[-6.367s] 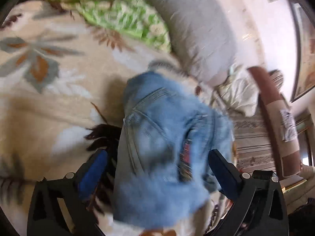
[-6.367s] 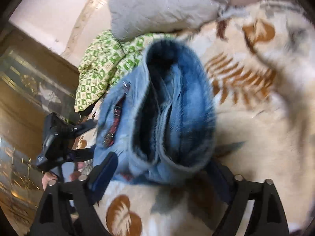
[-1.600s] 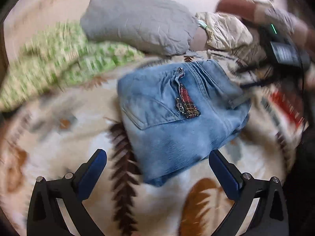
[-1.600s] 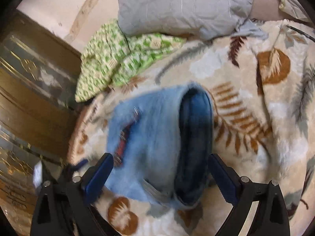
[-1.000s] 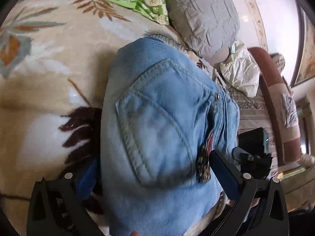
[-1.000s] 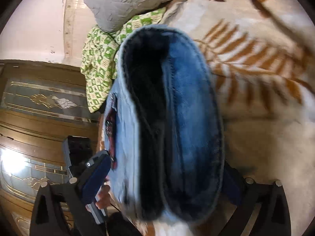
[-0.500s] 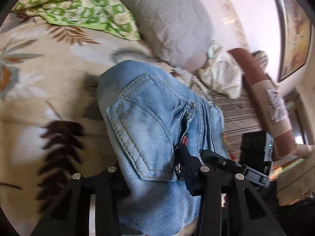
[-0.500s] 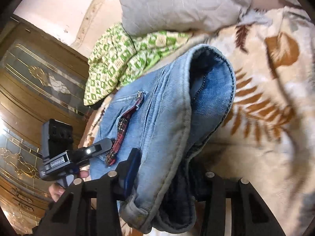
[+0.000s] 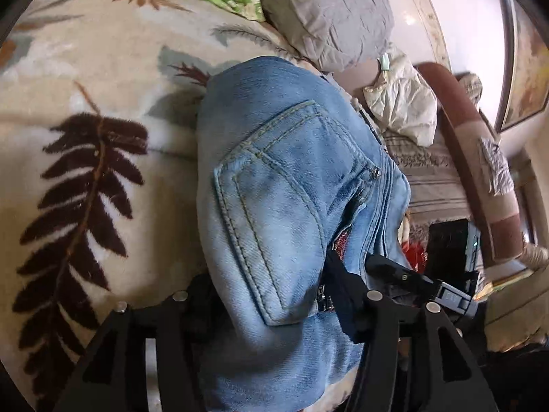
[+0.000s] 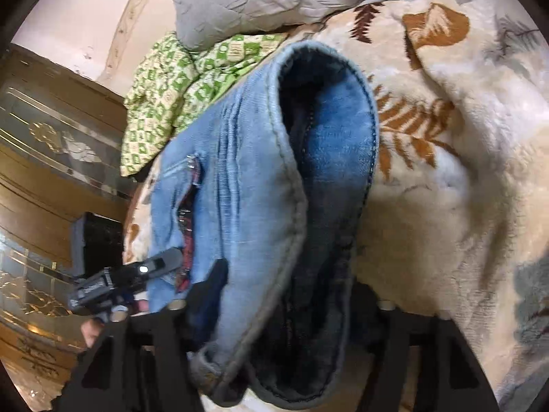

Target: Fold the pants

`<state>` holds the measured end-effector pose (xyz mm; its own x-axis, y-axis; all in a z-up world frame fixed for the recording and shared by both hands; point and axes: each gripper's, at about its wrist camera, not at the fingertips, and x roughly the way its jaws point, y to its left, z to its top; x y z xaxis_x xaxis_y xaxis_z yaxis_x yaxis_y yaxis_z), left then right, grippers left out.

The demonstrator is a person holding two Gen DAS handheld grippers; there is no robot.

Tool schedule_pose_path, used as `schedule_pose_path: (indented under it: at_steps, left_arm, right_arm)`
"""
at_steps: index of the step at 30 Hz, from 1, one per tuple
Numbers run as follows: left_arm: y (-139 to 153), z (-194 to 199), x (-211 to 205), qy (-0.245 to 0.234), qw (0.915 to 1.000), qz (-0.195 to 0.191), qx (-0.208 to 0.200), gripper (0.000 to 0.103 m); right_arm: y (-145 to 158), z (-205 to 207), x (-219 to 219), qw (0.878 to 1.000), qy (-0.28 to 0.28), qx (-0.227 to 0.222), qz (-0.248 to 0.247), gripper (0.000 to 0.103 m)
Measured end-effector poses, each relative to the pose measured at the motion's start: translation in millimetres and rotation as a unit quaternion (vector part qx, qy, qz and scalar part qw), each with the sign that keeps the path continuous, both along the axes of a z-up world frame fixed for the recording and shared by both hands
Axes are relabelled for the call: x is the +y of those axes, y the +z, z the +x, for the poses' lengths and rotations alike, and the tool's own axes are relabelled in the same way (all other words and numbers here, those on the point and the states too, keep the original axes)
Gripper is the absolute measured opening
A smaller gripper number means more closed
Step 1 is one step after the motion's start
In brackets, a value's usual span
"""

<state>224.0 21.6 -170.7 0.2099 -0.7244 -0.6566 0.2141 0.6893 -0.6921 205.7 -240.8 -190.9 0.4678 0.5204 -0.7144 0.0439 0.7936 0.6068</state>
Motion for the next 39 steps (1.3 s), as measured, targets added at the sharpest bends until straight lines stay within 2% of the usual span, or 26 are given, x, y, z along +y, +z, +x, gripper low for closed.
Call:
schedule_pose_path:
  at_steps: [2,4,6,7,9,12,15,18,21,24,25,26,29,30,32,33,36,39]
  left_arm:
    - [5.1,0.0,-3.1,0.005,1.0000,0.000,0.001,0.071]
    - [12.2,-0.6,0.3,0.017,0.9999,0.001,0.003,0.094]
    - [22.7,-3.8,8.4,0.038,0.9991,0.010,-0.018,0.103]
    - [29.1,-6.4,11.7,0.044,0.9982,0.020,-0.035,0.103]
    - [46.0,-4.2,14.7,0.056,0.9948,0.048,-0.070,0.103]
    - [72.5,4.5,10.3,0.057,0.9866,0.100,-0.116,0.103]
    - [85.7,14.7,-5.6,0.038,0.9801,0.133,-0.142,0.103]
    - [89.5,27.1,-30.1,0.015,0.9743,0.164,-0.154,0.103]
    - [85.0,35.0,-55.4,-0.018,0.9601,0.222,-0.169,0.103]
    - [70.0,44.4,-73.8,-0.025,0.9353,0.304,-0.180,0.103]
    - [63.9,47.6,-74.0,-0.021,0.9300,0.321,-0.177,0.103]
    - [56.5,53.4,-72.7,-0.019,0.9312,0.324,-0.166,0.103]
    - [38.1,67.4,-61.3,-0.018,0.9488,0.290,-0.123,0.103]
    - [32.0,70.6,-58.9,-0.019,0.9507,0.285,-0.121,0.103]
    - [27.4,70.2,-57.6,-0.026,0.9501,0.281,-0.134,0.103]
    - [25.3,70.3,-56.2,-0.028,0.9504,0.277,-0.138,0.103]
    - [18.6,75.6,-49.7,-0.020,0.9593,0.257,-0.114,0.103]
    - [19.1,73.9,-55.2,-0.017,0.9578,0.264,-0.113,0.103]
  right_arm:
    - [4.5,-6.6,-8.2,1.000,0.000,-0.001,-0.006,0.075]
    - [11.9,-11.2,-12.9,1.000,-0.002,-0.009,-0.024,0.080]
    - [25.0,-23.0,-18.2,0.999,0.008,-0.024,-0.037,0.086]
    - [30.0,-25.5,-16.6,0.998,0.011,-0.032,-0.049,0.091]
    - [46.2,-35.8,-13.4,0.994,0.021,-0.057,-0.094,0.094]
    - [69.7,-49.7,0.1,0.980,0.046,-0.098,-0.166,0.096]
    - [85.3,-53.4,29.3,0.966,0.081,-0.128,-0.210,0.096]
    - [86.0,-50.7,47.7,0.960,0.083,-0.127,-0.235,0.096]
    - [75.5,-45.6,56.4,0.961,0.073,-0.119,-0.238,0.096]
    - [62.3,-38.3,54.2,0.961,0.027,-0.106,-0.256,0.096]
    - [55.7,-35.0,49.4,0.963,0.009,-0.091,-0.251,0.096]
    - [46.9,-32.7,44.3,0.966,-0.005,-0.074,-0.249,0.096]
    - [20.9,-31.0,32.5,0.971,-0.021,-0.050,-0.233,0.099]
    - [14.7,-32.5,27.7,0.973,-0.031,-0.046,-0.225,0.103]
    - [9.2,-32.4,23.7,0.974,-0.037,-0.048,-0.217,0.102]
    - [8.6,-32.0,25.1,0.971,-0.033,-0.053,-0.229,0.102]
    - [7.7,-28.4,29.1,0.966,-0.026,-0.058,-0.249,0.102]
    - [6.4,-27.7,27.7,0.966,-0.022,-0.059,-0.252,0.102]
